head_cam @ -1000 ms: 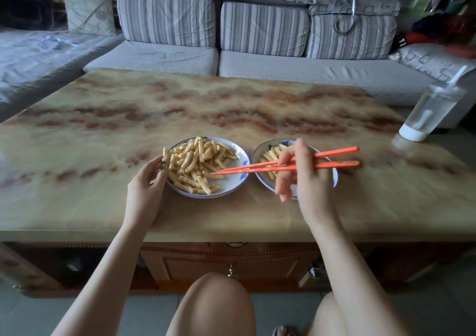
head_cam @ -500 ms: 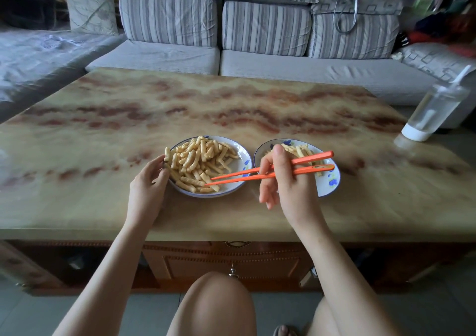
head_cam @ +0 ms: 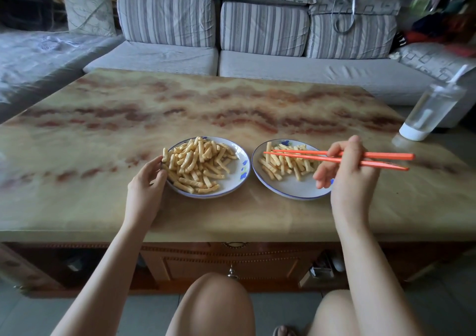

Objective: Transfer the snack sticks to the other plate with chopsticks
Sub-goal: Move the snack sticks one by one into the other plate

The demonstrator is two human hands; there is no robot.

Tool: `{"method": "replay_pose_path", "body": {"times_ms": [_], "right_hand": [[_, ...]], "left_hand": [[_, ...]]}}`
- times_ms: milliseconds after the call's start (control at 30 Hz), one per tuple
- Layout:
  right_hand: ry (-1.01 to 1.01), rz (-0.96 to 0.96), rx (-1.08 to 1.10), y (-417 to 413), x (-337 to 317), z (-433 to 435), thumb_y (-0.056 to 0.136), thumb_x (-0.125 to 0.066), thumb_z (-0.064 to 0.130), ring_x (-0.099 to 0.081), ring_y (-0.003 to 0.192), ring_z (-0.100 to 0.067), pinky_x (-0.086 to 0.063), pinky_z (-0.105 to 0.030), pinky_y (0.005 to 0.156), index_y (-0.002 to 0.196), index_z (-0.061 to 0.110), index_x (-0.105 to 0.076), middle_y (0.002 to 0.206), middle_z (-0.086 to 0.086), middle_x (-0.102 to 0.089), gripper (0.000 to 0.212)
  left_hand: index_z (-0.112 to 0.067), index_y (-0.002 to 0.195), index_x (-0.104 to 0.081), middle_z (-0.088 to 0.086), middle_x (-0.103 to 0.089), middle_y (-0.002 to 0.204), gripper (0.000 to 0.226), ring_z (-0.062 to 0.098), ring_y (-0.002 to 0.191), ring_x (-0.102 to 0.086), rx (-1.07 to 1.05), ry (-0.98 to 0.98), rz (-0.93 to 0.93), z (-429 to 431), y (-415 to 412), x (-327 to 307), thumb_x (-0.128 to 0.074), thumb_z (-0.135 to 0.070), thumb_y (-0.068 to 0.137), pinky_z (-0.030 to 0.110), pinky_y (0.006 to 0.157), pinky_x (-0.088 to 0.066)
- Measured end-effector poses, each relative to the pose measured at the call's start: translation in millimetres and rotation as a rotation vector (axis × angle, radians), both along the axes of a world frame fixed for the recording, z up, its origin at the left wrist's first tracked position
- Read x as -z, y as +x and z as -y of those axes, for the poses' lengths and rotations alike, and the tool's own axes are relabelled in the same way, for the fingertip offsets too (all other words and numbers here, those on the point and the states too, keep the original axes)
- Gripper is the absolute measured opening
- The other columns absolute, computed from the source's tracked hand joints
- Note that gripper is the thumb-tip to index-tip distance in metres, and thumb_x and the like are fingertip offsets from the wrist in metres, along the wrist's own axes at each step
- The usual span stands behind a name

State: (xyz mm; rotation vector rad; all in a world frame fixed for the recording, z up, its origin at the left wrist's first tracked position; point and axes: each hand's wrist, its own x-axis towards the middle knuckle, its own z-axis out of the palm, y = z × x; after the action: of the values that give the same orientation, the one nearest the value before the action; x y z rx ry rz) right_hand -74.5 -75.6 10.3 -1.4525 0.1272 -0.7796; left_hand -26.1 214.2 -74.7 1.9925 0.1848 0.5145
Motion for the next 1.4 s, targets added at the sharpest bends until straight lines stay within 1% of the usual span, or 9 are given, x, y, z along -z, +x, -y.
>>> {"method": "replay_pose_path", "body": {"times_ms": [133, 233, 333, 467, 567, 633, 933, 1200, 1400], "right_hand": [[-0.013, -0.04, 0.009, 4.2, 4.7, 6.9, 0.104, -0.033, 0.027, -0.043, 0.03, -0.017, -0.03, -0.019, 0.035, 0.069, 0.006, -0.049, 0.04, -0.011, -0.049, 0.044], [-0.058, -0.042, -0.015, 7.7, 7.2, 3.0, 0.104, -0.035, 0.026, -0.042, 0.029, -0.016, -0.03, -0.018, 0.035, 0.074, 0.0, -0.051, 0.05, -0.029, -0.049, 0.043], [-0.064, -0.016, -0.026, 7.0, 4.3, -1.7, 0.104, -0.034, 0.024, -0.042, 0.03, -0.015, -0.029, -0.017, 0.035, 0.075, 0.0, -0.05, 0.057, -0.036, -0.049, 0.042], [0.002, -0.006, -0.081, 4.7, -1.4, -6.6, 0.105, -0.032, 0.025, -0.042, 0.03, -0.016, -0.03, -0.016, 0.035, 0.073, 0.004, -0.049, 0.046, -0.022, -0.048, 0.042], [-0.017, -0.031, -0.19, 8.1, 0.0, -17.6, 0.105, -0.031, 0.025, -0.04, 0.03, -0.019, -0.031, -0.017, 0.035, 0.07, 0.006, -0.05, 0.037, -0.006, -0.047, 0.044], [-0.067, -0.065, -0.267, 11.4, 5.2, -27.7, 0.105, -0.031, 0.025, -0.039, 0.028, -0.019, -0.029, -0.017, 0.035, 0.068, 0.007, -0.051, 0.036, -0.006, -0.048, 0.046], [-0.123, -0.119, -0.405, 17.9, 16.8, -48.9, 0.103, -0.033, 0.031, -0.04, 0.028, -0.017, -0.029, -0.018, 0.033, 0.066, 0.01, -0.055, 0.039, -0.011, -0.05, 0.047], [-0.092, -0.146, -0.331, 19.0, 18.5, -47.5, 0.104, -0.032, 0.027, -0.041, 0.028, -0.017, -0.029, -0.016, 0.034, 0.065, 0.008, -0.051, 0.039, -0.011, -0.051, 0.048], [0.023, -0.052, -0.215, 12.8, 9.4, -32.2, 0.105, -0.03, 0.025, -0.042, 0.029, -0.018, -0.029, -0.015, 0.035, 0.066, 0.008, -0.048, 0.036, -0.004, -0.047, 0.046]], "left_hand": [[-0.018, 0.128, -0.059, 0.001, -0.064, 0.12, 0.036, 0.002, 0.101, -0.053, -0.001, -0.011, -0.006, 0.3, 0.4, 0.1, -0.051, -0.013, 0.093, 0.009, 0.077, -0.033], [-0.017, 0.128, -0.059, -0.001, -0.063, 0.119, 0.036, 0.002, 0.101, -0.052, 0.001, -0.008, -0.005, 0.1, 0.4, 0.3, -0.051, -0.013, 0.093, 0.004, 0.074, -0.033], [-0.018, 0.128, -0.059, -0.003, -0.064, 0.114, 0.036, 0.003, 0.1, -0.053, 0.0, -0.025, -0.005, 0.0, 0.2, 0.8, -0.052, -0.013, 0.093, -0.005, 0.068, -0.032], [-0.019, 0.128, -0.059, -0.007, -0.062, 0.11, 0.036, 0.002, 0.1, -0.054, 0.007, -0.033, -0.004, 0.1, -0.2, 0.6, -0.052, -0.013, 0.093, -0.006, 0.069, -0.033], [-0.02, 0.128, -0.059, -0.006, -0.063, 0.111, 0.036, 0.002, 0.099, -0.054, 0.004, -0.036, -0.009, 0.5, 0.4, 0.4, -0.052, -0.014, 0.093, 0.001, 0.072, -0.035], [-0.019, 0.128, -0.059, -0.004, -0.064, 0.113, 0.036, 0.002, 0.1, -0.054, 0.004, -0.04, -0.01, 0.4, 0.4, 0.4, -0.052, -0.014, 0.093, 0.008, 0.077, -0.036], [-0.02, 0.128, -0.059, -0.008, -0.061, 0.106, 0.036, 0.003, 0.099, -0.054, 0.01, -0.023, -0.005, 0.4, 0.0, 0.1, -0.052, -0.014, 0.093, -0.004, 0.069, -0.034], [-0.019, 0.127, -0.059, -0.008, -0.062, 0.107, 0.035, 0.004, 0.101, -0.055, 0.016, -0.026, 0.007, -0.1, -0.1, 0.2, -0.052, -0.014, 0.093, -0.006, 0.069, -0.033], [-0.02, 0.127, -0.059, -0.003, -0.065, 0.113, 0.035, 0.003, 0.1, -0.055, 0.015, -0.033, 0.0, -1.4, 0.9, 1.9, -0.052, -0.015, 0.093, -0.004, 0.07, -0.034]]}}
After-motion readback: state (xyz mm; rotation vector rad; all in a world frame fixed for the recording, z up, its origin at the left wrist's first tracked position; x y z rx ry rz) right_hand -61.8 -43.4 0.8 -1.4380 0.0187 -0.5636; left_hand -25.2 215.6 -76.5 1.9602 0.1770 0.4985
